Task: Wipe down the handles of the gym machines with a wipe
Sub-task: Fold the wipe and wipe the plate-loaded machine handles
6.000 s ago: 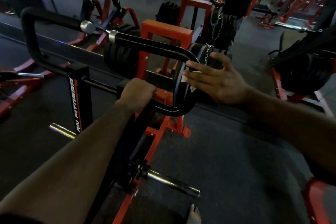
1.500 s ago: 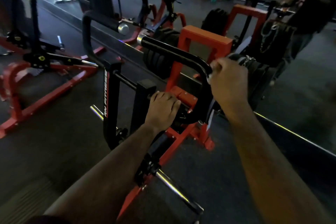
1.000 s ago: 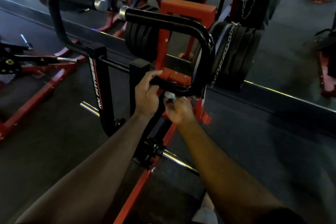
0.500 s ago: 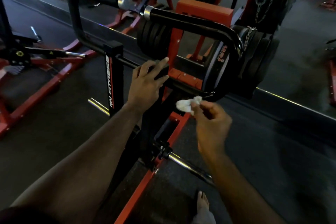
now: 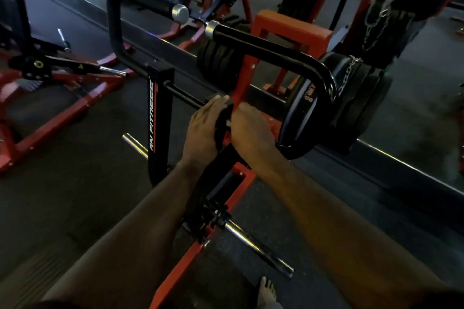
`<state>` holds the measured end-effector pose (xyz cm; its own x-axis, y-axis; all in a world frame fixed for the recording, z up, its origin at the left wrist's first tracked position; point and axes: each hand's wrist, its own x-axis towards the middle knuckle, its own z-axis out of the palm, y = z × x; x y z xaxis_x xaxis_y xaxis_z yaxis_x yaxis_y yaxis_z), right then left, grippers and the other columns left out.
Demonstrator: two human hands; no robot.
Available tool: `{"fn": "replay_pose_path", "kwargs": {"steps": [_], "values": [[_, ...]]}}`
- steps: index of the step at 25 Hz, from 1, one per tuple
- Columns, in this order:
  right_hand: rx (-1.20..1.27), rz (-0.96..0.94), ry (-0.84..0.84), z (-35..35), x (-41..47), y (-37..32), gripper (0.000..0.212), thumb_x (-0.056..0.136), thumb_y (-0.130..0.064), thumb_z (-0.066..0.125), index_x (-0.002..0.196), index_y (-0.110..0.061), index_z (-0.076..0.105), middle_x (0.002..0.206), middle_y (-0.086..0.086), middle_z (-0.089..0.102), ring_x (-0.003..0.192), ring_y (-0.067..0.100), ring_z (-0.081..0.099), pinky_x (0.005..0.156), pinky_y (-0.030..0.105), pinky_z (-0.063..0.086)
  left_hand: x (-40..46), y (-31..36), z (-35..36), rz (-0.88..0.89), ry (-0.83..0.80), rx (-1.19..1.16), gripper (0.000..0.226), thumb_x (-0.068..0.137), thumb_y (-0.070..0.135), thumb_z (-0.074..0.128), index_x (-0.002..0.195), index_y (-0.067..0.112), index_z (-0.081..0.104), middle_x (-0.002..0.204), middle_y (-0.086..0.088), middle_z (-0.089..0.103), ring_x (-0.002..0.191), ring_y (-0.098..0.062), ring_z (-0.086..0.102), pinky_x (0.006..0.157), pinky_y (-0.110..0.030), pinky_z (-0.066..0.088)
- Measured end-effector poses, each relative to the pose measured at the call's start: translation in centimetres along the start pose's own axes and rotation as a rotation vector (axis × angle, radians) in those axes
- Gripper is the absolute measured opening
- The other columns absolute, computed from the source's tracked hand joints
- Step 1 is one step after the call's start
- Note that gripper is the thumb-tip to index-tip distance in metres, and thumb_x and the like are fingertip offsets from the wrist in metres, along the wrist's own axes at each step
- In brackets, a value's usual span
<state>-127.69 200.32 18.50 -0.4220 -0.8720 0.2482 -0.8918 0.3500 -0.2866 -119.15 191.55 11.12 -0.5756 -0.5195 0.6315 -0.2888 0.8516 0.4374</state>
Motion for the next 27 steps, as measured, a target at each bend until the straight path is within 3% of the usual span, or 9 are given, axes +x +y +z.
{"fn": "replay_pose_path", "kwargs": {"steps": [4, 7, 11, 13, 15, 18, 20, 22, 27], "values": [[-0.017, -0.062, -0.027, -0.8, -1.9, 3.4, 0.021, 0.090, -0.007, 0.051, 0.107, -0.007, 0.064, 0.106, 0.011, 0.062, 0.093, 0.030, 0.062, 0.075, 0.043, 0.055, -0.3, 1.5, 0.1, -0.143, 0.066, -0.167, 0.072, 0.095, 0.062, 0.041, 0.138, 0.006, 0.050, 0.144, -0.012, 0.052, 0.139, -0.023, 0.044, 0.112, -0.041, 0.039], [-0.012, -0.166, -0.026, -0.7, -0.3, 1.4, 0.021, 0.094, -0.007, 0.052, 0.109, -0.003, 0.066, 0.106, 0.011, 0.063, 0.093, 0.027, 0.061, 0.075, 0.038, 0.053, -0.3, 2.9, 0.1, -0.212, 0.061, -0.175, 0.058, 0.092, 0.028, 0.061, 0.145, 0.010, 0.044, 0.154, -0.003, 0.041, 0.145, -0.013, 0.035, 0.116, -0.039, 0.036], [-0.194, -0.337, -0.142, -3.0, -2.3, 2.0, 0.023, 0.098, -0.009, 0.045, 0.115, -0.005, 0.061, 0.112, 0.015, 0.059, 0.098, 0.032, 0.061, 0.072, 0.034, 0.045, 0.0, 5.5, -0.4, -0.400, 0.137, -0.196, 0.061, 0.090, 0.034, 0.057, 0.145, 0.011, 0.046, 0.144, 0.009, 0.047, 0.140, -0.011, 0.041, 0.109, -0.018, 0.037], [-0.282, -0.417, -0.183, -5.5, -5.0, 4.1, 0.021, 0.099, -0.010, 0.045, 0.113, -0.007, 0.060, 0.109, 0.014, 0.060, 0.098, 0.032, 0.062, 0.068, 0.033, 0.041, -0.6, 6.6, 0.4, -0.517, 0.225, -0.246, 0.058, 0.085, 0.009, 0.062, 0.142, 0.006, 0.049, 0.141, 0.009, 0.047, 0.136, 0.002, 0.040, 0.109, -0.011, 0.031], [-0.279, -0.472, -0.155, -7.3, -5.1, 5.7, 0.015, 0.097, -0.013, 0.050, 0.106, -0.008, 0.060, 0.105, 0.012, 0.062, 0.098, 0.031, 0.063, 0.067, 0.031, 0.036, -2.1, 7.8, 1.8, -0.621, 0.336, -0.447, 0.051, 0.075, -0.016, 0.059, 0.125, -0.004, 0.061, 0.130, -0.002, 0.059, 0.119, 0.011, 0.052, 0.102, -0.012, 0.040], [0.168, -0.428, -0.188, -7.2, -4.3, 5.3, 0.010, 0.088, -0.019, 0.067, 0.094, -0.012, 0.069, 0.093, 0.003, 0.070, 0.090, 0.021, 0.066, 0.070, 0.025, 0.042, -4.5, 13.0, 1.6, -0.857, 0.551, -0.729, 0.015, 0.091, -0.003, 0.060, 0.103, -0.003, 0.068, 0.098, -0.015, 0.072, 0.080, -0.009, 0.068, 0.071, -0.027, 0.055], [0.807, -0.285, -0.297, -6.0, -5.5, 3.0, 0.008, 0.083, -0.008, 0.073, 0.083, -0.016, 0.073, 0.077, -0.004, 0.073, 0.071, 0.007, 0.069, 0.063, 0.022, 0.050, -6.5, 15.8, -0.6, -0.963, 0.691, -0.904, 0.020, 0.099, 0.015, 0.056, 0.100, 0.002, 0.071, 0.090, -0.017, 0.071, 0.075, -0.020, 0.067, 0.070, -0.038, 0.056], [1.257, -0.066, -0.445, -4.9, -8.2, 0.5, 0.018, 0.082, 0.006, 0.069, 0.083, -0.011, 0.072, 0.077, 0.000, 0.073, 0.067, 0.007, 0.070, 0.060, 0.022, 0.053, -8.7, 18.0, -4.1, -0.987, 0.836, -0.939, 0.023, 0.099, 0.021, 0.057, 0.101, 0.003, 0.072, 0.089, -0.016, 0.070, 0.076, -0.022, 0.067, 0.069, -0.037, 0.057], [1.433, -0.107, -0.683, -3.9, -17.1, -6.8, 0.017, 0.084, 0.003, 0.068, 0.090, -0.012, 0.073, 0.087, 0.004, 0.075, 0.082, 0.014, 0.072, 0.069, 0.024, 0.055, -18.3, 21.9, -13.3, -0.924, 1.059, -0.635, 0.021, 0.085, 0.005, 0.072, 0.106, 0.001, 0.072, 0.102, -0.018, 0.073, 0.093, -0.028, 0.069, 0.083, -0.042, 0.055]]}}
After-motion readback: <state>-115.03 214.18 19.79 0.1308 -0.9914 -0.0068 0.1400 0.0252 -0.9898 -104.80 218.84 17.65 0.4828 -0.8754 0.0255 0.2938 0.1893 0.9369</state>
